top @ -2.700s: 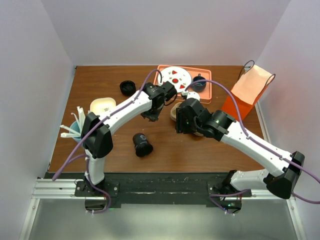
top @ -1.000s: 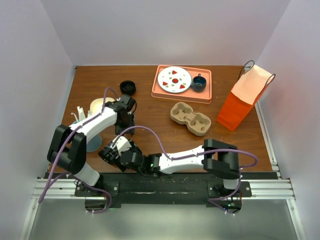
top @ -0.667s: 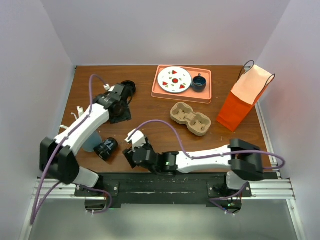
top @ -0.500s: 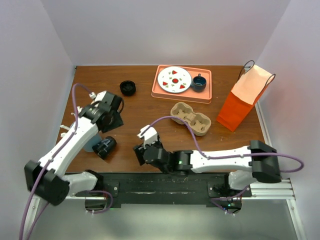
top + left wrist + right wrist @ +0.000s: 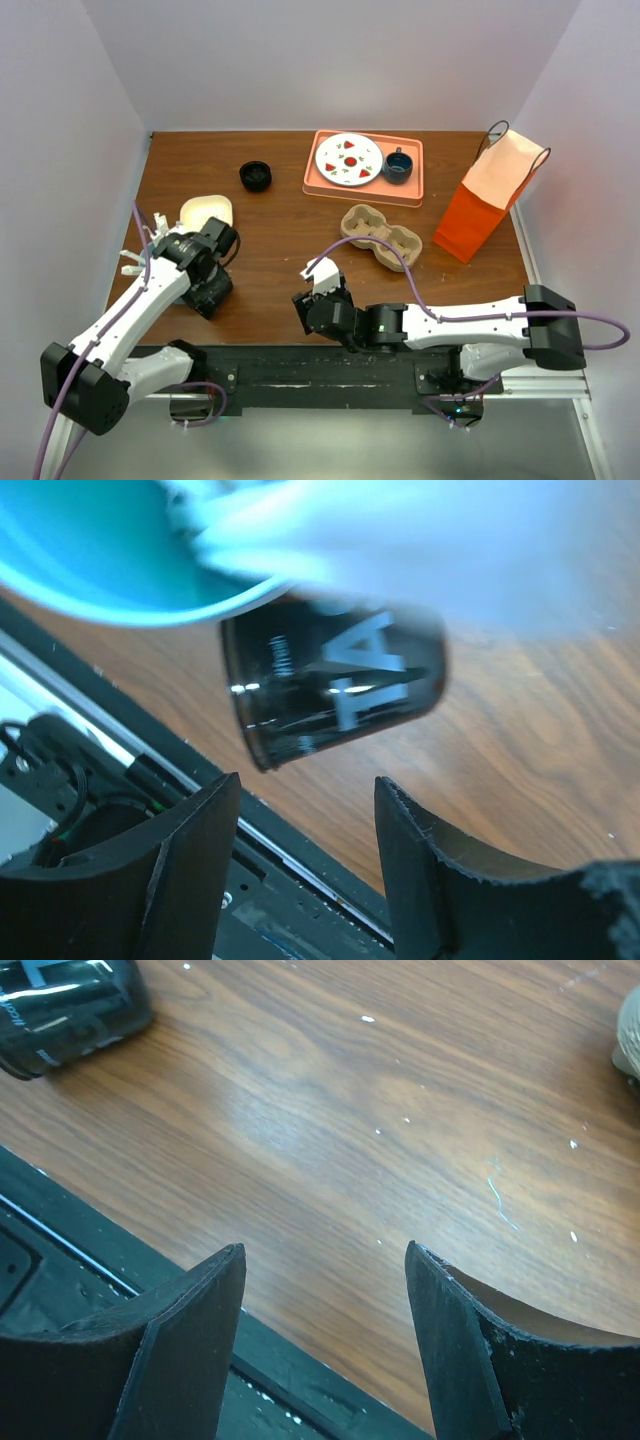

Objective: Pack the takeout coffee

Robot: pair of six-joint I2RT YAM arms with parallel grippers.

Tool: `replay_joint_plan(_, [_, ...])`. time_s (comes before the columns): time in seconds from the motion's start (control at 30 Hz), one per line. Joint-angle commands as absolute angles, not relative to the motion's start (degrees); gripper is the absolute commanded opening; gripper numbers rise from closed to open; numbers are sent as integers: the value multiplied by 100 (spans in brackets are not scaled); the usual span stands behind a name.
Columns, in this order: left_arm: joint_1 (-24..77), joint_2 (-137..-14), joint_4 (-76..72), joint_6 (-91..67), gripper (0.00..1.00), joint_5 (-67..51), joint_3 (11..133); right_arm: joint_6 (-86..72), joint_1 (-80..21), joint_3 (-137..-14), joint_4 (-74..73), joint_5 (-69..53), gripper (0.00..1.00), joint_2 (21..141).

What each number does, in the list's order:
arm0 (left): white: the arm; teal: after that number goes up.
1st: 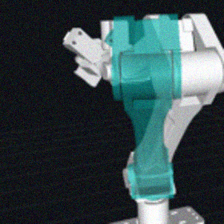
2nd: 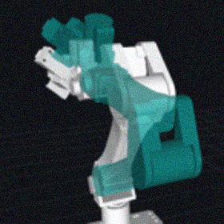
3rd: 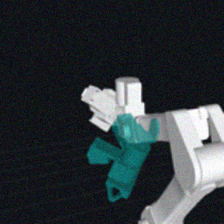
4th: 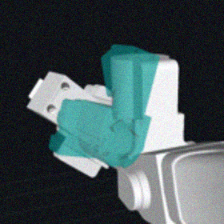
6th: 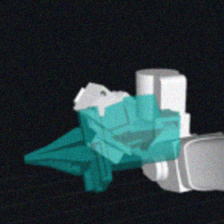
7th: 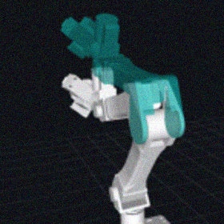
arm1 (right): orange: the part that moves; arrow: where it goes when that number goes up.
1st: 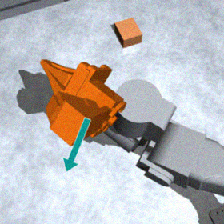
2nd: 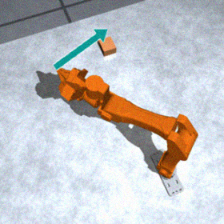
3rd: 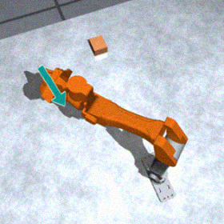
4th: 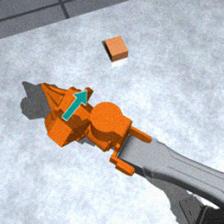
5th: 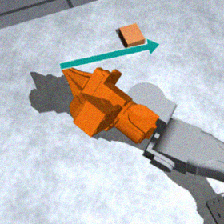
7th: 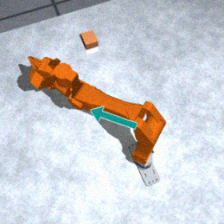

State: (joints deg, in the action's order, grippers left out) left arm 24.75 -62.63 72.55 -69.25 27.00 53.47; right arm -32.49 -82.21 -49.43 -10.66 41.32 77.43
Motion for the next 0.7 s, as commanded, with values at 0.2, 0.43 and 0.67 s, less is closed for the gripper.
replay_joint_plan(0.2, [2452, -6003, 7129, -8059, 63, 2892, 4501, -3972, -8235, -4729, -1547, 4719, 68, 7146])
replay_joint_plan(0.43, [2452, -5907, 6259, -7990, 52, 2962, 4016, -4245, -8235, -4711, -1968, 4922, 68, 6917])
replay_joint_plan(0.67, [2452, -5511, 5521, -7067, 10, 2769, 3938, -4386, -8227, -4729, -2303, 5089, 68, 6724])
